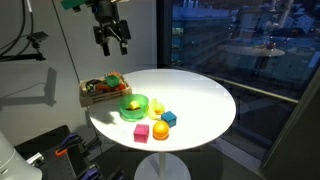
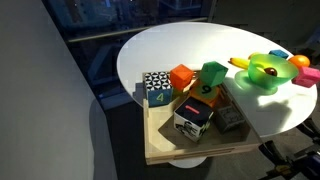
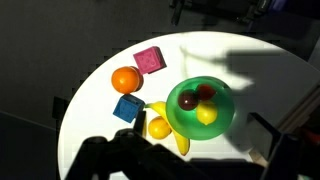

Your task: Put the yellow object inside the bowl

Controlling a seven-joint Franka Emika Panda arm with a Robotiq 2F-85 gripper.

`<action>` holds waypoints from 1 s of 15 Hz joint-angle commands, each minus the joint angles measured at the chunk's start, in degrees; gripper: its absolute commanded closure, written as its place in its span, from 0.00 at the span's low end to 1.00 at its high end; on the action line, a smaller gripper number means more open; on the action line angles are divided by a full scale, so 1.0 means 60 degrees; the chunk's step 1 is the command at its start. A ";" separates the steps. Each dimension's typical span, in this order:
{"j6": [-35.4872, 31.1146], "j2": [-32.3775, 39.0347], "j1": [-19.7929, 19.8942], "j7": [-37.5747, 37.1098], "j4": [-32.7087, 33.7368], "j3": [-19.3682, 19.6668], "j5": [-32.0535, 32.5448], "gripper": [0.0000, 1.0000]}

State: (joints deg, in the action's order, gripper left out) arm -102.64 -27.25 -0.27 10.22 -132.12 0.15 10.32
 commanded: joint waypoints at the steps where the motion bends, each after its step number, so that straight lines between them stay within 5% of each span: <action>1: -0.0265 0.0794 -0.0088 -0.0024 0.0807 0.0310 -0.0662 0.00; 15: -0.1761 0.4274 0.0167 -0.0969 0.2998 0.0305 -0.1511 0.00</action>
State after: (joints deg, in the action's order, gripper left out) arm -113.09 -6.04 0.10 6.38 -118.04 2.04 1.07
